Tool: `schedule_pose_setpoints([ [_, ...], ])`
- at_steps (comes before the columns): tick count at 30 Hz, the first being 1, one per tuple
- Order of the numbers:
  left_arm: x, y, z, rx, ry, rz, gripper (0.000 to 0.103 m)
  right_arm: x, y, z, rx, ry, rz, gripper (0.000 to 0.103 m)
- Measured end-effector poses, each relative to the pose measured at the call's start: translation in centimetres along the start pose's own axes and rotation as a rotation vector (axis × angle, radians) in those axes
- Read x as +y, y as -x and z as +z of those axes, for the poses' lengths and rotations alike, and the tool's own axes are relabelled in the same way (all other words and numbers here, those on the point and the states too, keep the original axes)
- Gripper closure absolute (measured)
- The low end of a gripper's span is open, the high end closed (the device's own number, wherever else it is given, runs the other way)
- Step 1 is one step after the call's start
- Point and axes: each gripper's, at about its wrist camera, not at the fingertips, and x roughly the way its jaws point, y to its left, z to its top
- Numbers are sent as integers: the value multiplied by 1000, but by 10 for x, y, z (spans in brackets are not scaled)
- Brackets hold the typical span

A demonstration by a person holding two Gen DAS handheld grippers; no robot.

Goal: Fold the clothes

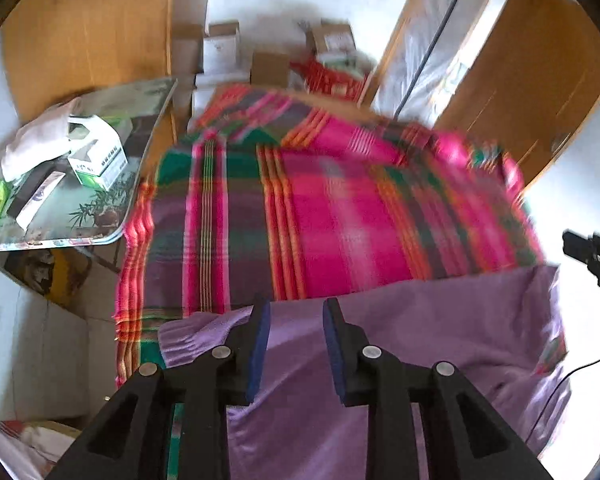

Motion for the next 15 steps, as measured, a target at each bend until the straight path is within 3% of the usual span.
schedule_pose_setpoints([
  [2,-5,-15,2,35,-60,37,75,1,-27,-2,64,54,29,76],
  [5,-4,-29,4,66,-95,57,75,4,-54,0,119,157,-17,73],
  [10,4,-48,5,111,-105,69,75,1,-74,3,155,189,97,69],
  [15,5,-52,4,116,-143,59,75,8,-87,-4,201,228,126,69],
])
